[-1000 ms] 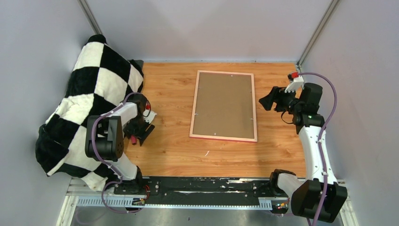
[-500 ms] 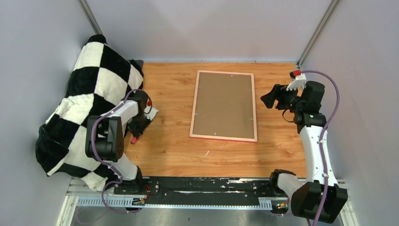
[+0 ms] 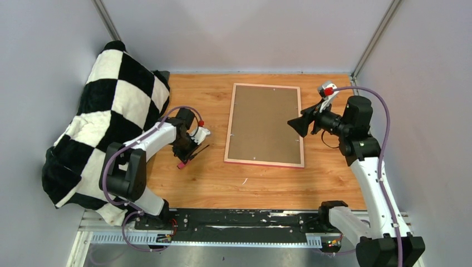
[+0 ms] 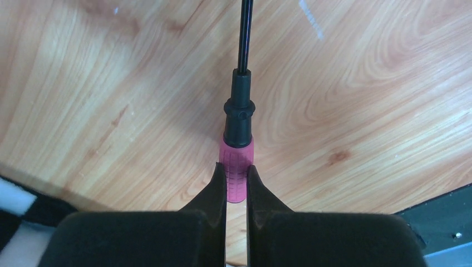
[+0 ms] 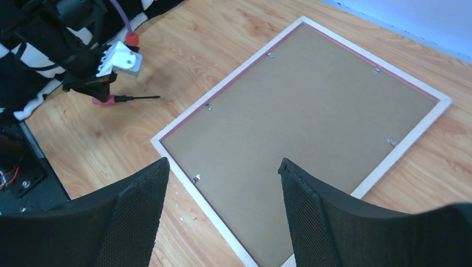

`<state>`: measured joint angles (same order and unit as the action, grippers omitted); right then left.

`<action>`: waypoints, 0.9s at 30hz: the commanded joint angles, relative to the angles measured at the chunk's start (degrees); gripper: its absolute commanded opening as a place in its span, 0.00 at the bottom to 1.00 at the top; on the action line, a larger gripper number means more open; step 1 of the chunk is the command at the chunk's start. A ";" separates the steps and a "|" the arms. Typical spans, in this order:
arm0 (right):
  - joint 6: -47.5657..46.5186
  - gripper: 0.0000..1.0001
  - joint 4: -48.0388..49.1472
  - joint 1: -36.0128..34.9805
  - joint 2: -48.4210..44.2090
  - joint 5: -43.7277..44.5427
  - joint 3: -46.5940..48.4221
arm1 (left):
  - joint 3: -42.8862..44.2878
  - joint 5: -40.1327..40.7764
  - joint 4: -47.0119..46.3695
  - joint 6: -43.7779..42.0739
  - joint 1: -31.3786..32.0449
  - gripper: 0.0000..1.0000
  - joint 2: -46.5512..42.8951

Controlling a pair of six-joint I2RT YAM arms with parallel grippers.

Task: Take the photo out of the frame
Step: Place the screwdriver at the center of the board.

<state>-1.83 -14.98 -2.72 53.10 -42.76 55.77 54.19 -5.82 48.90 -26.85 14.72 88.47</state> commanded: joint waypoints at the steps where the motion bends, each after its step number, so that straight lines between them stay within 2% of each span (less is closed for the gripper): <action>1: -3.45 0.75 0.92 -2.76 0.93 -3.68 0.00 | 0.28 2.74 -4.31 -0.01 3.98 0.00 0.72; 4: -3.49 0.75 1.05 -4.14 2.29 -1.91 -0.09 | -2.22 8.88 -8.94 -0.40 6.94 0.00 1.68; 7: -3.74 0.75 1.86 -5.91 2.27 -0.62 -1.82 | -3.32 9.22 -10.87 -1.22 7.69 0.00 2.02; 9: -4.36 0.75 2.05 -7.14 2.12 0.10 -2.84 | -3.67 8.17 -11.33 -1.89 7.69 0.17 0.86; 11: -5.12 0.75 2.06 -7.89 2.04 0.39 -3.41 | -4.46 7.71 -11.51 -2.45 7.64 0.47 -0.93; 13: -5.45 0.75 2.07 -8.00 2.00 0.59 -3.71 | -5.47 8.13 -11.46 -2.70 7.60 0.67 -3.21; 15: -5.72 0.75 2.12 -8.07 1.99 0.91 -3.89 | -6.77 8.70 -11.54 -3.25 7.33 0.81 -5.86; 17: -5.86 0.75 2.09 -8.09 2.23 0.86 -4.00 | -8.39 7.95 -11.99 -4.23 6.26 0.89 -8.33; 20: -5.99 0.75 2.06 -8.21 2.52 0.75 -4.00 | -10.72 6.79 -13.07 -5.72 4.78 0.89 -10.19; 23: -6.00 0.75 2.08 -8.58 2.63 0.84 -3.97 | -12.62 3.51 -13.13 -7.14 4.10 0.82 -10.18; 27: -6.25 0.75 2.11 -8.70 2.46 0.96 -4.09 | -14.24 -1.95 -12.96 -8.72 4.09 0.79 -9.13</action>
<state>-6.94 -13.98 -10.35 55.75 -41.98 52.51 41.41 -1.58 36.25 -32.84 19.03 78.39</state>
